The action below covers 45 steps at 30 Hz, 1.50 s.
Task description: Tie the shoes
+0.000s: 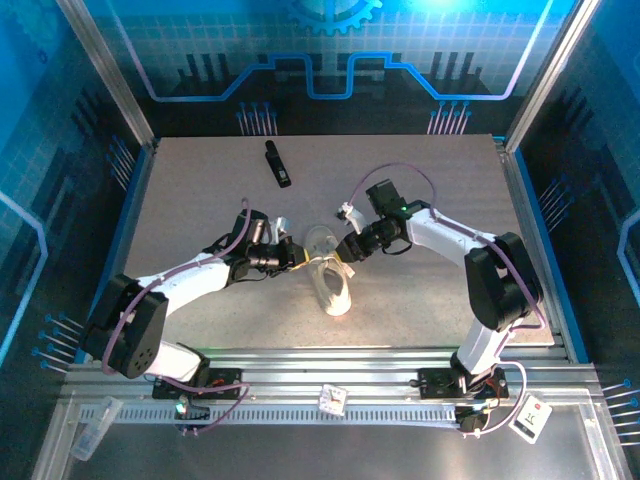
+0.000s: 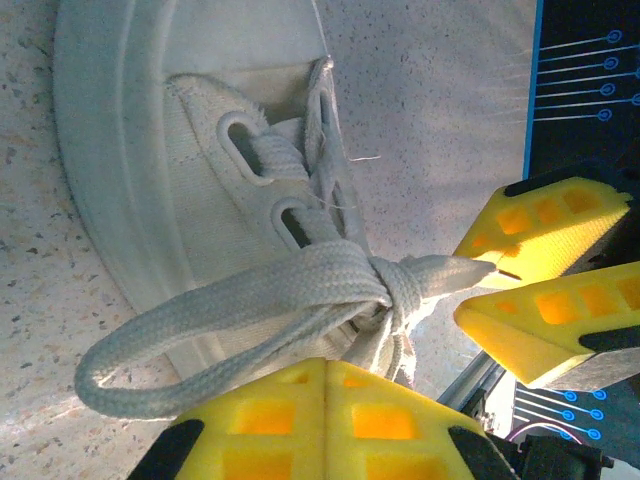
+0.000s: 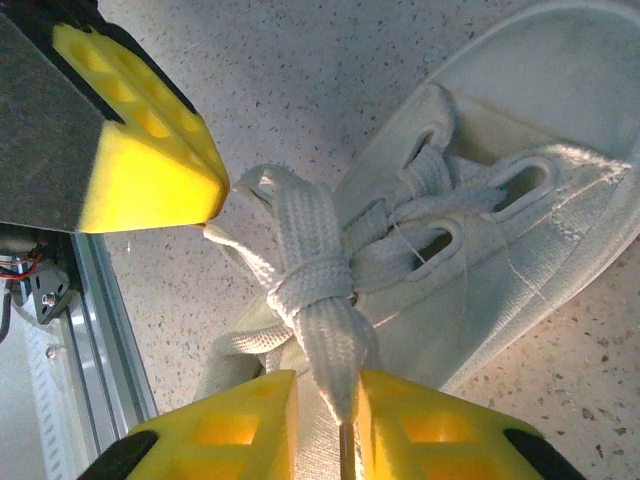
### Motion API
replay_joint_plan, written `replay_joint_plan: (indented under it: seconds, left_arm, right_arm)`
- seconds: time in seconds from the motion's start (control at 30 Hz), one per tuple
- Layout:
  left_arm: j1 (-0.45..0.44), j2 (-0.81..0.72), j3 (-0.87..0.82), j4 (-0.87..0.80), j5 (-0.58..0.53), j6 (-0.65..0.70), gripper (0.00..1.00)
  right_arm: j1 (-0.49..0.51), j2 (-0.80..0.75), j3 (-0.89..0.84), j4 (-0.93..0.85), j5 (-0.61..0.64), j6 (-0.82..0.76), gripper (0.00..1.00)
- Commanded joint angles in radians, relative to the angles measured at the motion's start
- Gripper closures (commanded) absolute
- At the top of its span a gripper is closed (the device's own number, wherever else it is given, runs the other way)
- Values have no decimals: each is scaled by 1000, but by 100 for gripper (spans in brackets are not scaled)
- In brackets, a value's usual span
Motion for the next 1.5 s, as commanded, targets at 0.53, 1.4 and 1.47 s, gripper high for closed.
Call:
replay_joint_plan:
  seconds: [0.53,1.4,1.47]
  left_arm:
    - [7,-50,-42,-9,48,-3,68]
    - [5,-19,-33,20,61,-8,100]
    - [6,-20,-34,20,61,-8,100]
  right_arm:
    - [7,-24,37,-38,7,-12,81]
    - [3,-22,74,-52,33,25,73]
    - [4,-17,80,-57,40,25,74]
